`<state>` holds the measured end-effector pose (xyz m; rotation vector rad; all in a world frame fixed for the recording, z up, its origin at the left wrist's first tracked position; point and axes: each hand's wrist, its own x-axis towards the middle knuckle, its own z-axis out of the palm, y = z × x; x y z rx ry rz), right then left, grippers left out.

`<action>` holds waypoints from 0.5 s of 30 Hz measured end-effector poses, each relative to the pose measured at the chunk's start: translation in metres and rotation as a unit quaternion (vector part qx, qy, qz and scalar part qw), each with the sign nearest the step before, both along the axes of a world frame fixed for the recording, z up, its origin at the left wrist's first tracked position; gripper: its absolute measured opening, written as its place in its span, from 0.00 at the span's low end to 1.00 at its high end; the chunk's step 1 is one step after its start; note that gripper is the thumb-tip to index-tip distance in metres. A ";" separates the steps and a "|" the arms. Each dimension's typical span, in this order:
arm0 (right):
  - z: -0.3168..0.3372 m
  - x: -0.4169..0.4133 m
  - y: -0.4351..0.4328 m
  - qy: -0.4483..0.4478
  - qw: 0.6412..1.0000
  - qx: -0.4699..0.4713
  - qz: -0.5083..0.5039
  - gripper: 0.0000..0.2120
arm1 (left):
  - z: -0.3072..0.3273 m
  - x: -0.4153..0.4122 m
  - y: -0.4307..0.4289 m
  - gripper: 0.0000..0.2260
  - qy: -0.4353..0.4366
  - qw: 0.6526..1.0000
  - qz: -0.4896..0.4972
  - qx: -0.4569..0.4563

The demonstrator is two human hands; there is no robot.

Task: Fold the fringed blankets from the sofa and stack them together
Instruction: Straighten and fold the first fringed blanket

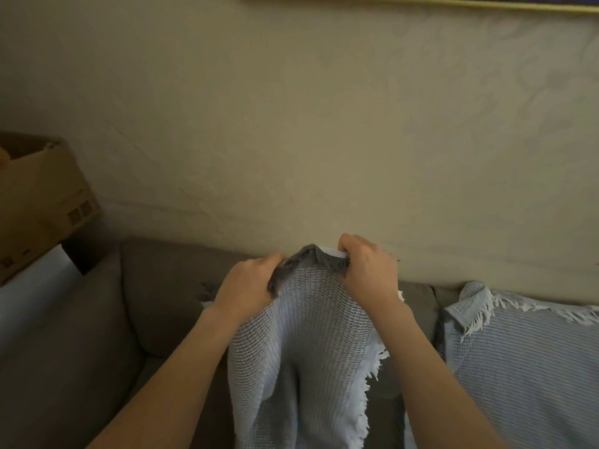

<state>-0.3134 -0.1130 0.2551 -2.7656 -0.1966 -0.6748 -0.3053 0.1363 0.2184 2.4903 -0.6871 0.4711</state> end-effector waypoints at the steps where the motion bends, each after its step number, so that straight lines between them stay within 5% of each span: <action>1: 0.001 0.002 0.001 0.011 1.000 -0.010 -0.017 0.18 | 0.002 -0.002 -0.003 0.13 -0.033 0.999 -0.011 0.009; 6: 0.004 0.009 0.008 0.047 0.994 -0.029 -0.093 0.21 | 0.012 -0.003 -0.014 0.25 -0.071 0.989 -0.061 0.113; 9: 0.004 0.009 0.008 0.060 0.993 -0.024 -0.104 0.20 | 0.022 0.000 -0.019 0.10 -0.048 0.971 -0.072 0.224; 15: 0.003 0.004 0.000 0.068 0.993 -0.015 -0.096 0.21 | 0.036 0.004 -0.031 0.12 0.057 0.969 -0.022 0.238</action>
